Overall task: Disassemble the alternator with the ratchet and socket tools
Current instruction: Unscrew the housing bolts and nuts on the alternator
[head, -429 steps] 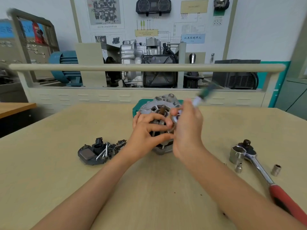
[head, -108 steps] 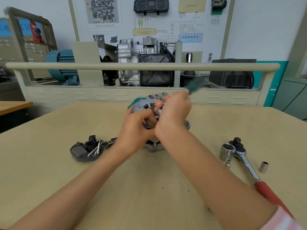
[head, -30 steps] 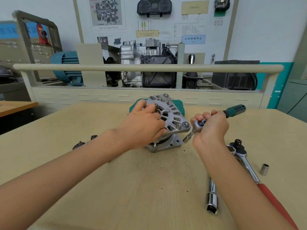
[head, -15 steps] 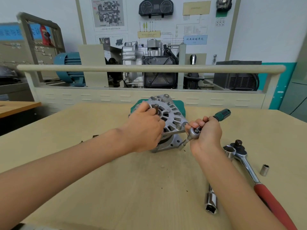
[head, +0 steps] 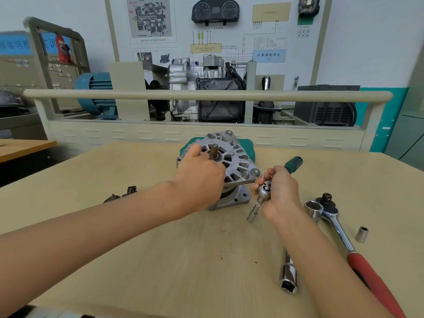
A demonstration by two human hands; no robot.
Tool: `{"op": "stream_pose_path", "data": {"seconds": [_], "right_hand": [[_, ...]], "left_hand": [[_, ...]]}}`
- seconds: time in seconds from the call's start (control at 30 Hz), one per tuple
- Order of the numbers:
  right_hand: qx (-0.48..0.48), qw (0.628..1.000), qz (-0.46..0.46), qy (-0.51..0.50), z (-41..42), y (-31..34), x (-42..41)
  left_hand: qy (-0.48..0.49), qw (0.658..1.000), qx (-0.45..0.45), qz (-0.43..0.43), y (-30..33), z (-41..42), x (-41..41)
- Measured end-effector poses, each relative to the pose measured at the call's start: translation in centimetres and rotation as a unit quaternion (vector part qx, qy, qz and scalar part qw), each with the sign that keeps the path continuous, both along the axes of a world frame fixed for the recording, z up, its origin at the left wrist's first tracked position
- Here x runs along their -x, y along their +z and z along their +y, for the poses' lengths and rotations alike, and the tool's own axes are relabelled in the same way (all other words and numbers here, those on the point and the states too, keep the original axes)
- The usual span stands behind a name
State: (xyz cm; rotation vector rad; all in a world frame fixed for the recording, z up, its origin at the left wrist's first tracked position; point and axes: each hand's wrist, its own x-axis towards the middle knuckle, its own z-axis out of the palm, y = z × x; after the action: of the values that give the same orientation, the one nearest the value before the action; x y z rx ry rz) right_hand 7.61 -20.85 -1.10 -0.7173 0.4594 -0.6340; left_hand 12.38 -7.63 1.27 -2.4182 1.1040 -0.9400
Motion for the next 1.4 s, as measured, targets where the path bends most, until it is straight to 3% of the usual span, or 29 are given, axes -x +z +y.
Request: {"op": "stream_pose_path", "data": {"seconds": [0.2,0.43,0.83,1.0,1.07,1.17,1.3,1.4], "right_hand": [[0.067,0.996,0.052,0.014,-0.7,-0.7,-0.5],[0.085,0.993,0.046,0.063,-0.7,-1.0,-0.7],[0.069,0.995,0.039,0.067,-0.4,-1.1,-0.4],[0.078,0.994,0.039,0.061,-0.5,-1.3,-0.4],[0.079,0.994,0.042,0.066,-0.5,-1.3,-0.5],[0.079,0.994,0.048,0.066,-0.5,-1.4,-0.5],[0.087,0.993,0.052,0.067,-0.4,-1.4,-0.4],[0.07,0.993,0.051,0.075,-0.3,-1.5,-0.3]], "left_hand": [[0.053,0.998,-0.001,-0.019,-0.1,-0.6,0.1],[0.007,0.994,0.108,0.008,0.7,0.1,-0.4],[-0.001,0.989,0.147,-0.008,1.7,0.7,0.2],[-0.056,0.959,0.271,-0.06,6.5,2.0,0.4],[-0.057,0.949,0.309,-0.011,7.4,4.4,-0.4],[0.011,0.94,0.303,0.153,4.7,8.3,-2.0],[0.085,0.866,0.386,0.308,-1.2,11.8,-4.2],[0.132,0.818,0.467,0.308,-3.5,13.0,-5.9]]}}
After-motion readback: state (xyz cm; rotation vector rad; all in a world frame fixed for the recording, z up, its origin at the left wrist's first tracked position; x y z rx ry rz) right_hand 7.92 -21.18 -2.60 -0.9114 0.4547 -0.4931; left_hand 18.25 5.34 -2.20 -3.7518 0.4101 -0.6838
